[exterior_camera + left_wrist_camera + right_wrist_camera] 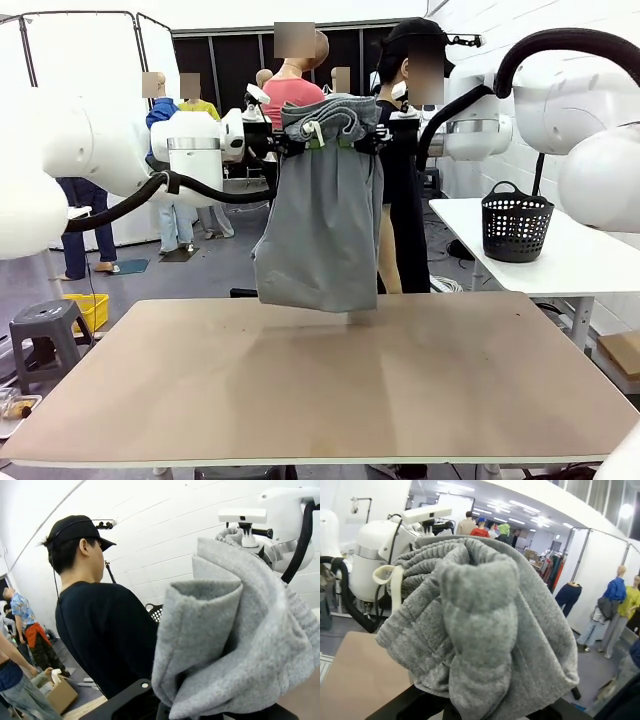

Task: Fold the training pants.
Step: Fold the Training pants in half.

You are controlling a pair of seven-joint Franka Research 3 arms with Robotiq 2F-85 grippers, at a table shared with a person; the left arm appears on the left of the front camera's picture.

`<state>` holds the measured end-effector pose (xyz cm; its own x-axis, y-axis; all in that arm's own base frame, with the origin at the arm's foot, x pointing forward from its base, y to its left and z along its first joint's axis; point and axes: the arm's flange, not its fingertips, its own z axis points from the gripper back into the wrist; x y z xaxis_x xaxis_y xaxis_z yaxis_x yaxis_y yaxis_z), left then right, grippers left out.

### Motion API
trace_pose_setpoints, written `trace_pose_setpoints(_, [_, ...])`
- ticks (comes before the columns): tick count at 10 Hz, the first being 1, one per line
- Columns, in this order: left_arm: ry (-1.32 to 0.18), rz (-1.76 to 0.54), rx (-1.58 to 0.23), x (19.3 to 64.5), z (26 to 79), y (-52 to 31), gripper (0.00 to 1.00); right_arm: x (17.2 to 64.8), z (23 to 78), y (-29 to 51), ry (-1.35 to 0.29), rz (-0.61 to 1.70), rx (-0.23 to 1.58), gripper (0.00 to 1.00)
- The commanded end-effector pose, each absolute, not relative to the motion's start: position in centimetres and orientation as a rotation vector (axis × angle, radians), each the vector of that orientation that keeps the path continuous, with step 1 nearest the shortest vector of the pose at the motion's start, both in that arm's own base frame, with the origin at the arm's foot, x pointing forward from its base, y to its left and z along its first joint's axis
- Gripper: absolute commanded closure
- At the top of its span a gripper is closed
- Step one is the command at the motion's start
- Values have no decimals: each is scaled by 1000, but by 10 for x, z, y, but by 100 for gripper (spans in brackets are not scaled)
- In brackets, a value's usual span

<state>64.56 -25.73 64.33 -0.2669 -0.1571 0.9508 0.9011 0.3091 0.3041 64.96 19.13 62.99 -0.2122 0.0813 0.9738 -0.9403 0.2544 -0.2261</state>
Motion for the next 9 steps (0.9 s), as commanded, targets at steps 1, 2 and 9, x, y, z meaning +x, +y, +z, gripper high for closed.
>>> trace_pose_setpoints(1, [-1504,-1220,-676,678,656,-262,100,680,637,192,-1436,1194,771,100])
trace_pose_setpoints(2, [-1510,-1218,-680,683,651,-259,100,685,628,193,-1430,1226,765,100])
trace_pose_setpoints(9, [-1359,-1143,-935,652,582,-235,100,639,564,188,-1266,1225,914,100])
